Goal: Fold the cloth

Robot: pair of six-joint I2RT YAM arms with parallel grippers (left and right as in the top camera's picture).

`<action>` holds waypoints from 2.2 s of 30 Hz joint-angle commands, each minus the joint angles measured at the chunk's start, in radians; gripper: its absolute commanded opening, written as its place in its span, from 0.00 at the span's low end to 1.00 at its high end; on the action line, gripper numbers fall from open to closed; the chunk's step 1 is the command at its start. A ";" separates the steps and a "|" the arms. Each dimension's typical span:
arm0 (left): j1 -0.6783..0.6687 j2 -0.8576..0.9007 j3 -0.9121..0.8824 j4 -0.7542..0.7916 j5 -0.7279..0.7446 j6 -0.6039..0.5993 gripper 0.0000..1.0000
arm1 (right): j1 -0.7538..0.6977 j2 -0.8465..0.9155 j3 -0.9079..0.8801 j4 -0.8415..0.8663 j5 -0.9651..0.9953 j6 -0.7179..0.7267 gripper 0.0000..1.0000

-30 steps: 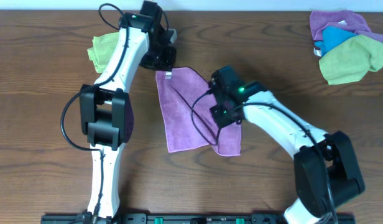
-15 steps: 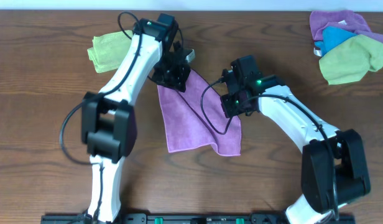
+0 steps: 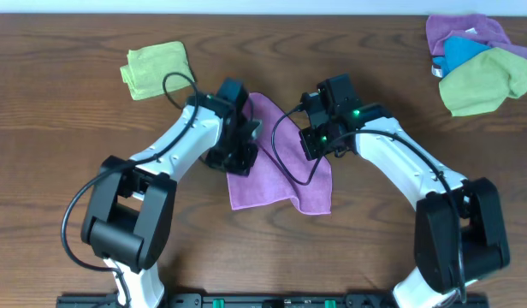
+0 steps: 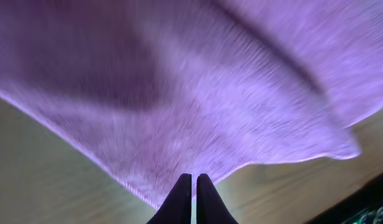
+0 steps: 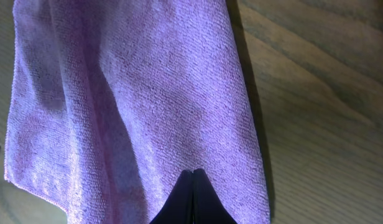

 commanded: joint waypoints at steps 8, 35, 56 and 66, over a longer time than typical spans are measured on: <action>-0.030 0.000 -0.059 0.020 -0.019 -0.060 0.06 | -0.006 0.003 0.013 0.006 -0.023 -0.018 0.01; -0.113 0.000 -0.226 0.092 -0.269 -0.173 0.06 | -0.121 0.002 0.014 0.055 -0.262 -0.035 0.01; -0.060 -0.001 -0.262 -0.015 -0.458 -0.248 0.06 | -0.115 0.002 0.014 0.004 -0.254 -0.035 0.01; -0.060 -0.007 -0.262 -0.079 -0.495 -0.285 0.06 | -0.114 0.002 0.014 0.002 -0.229 -0.035 0.01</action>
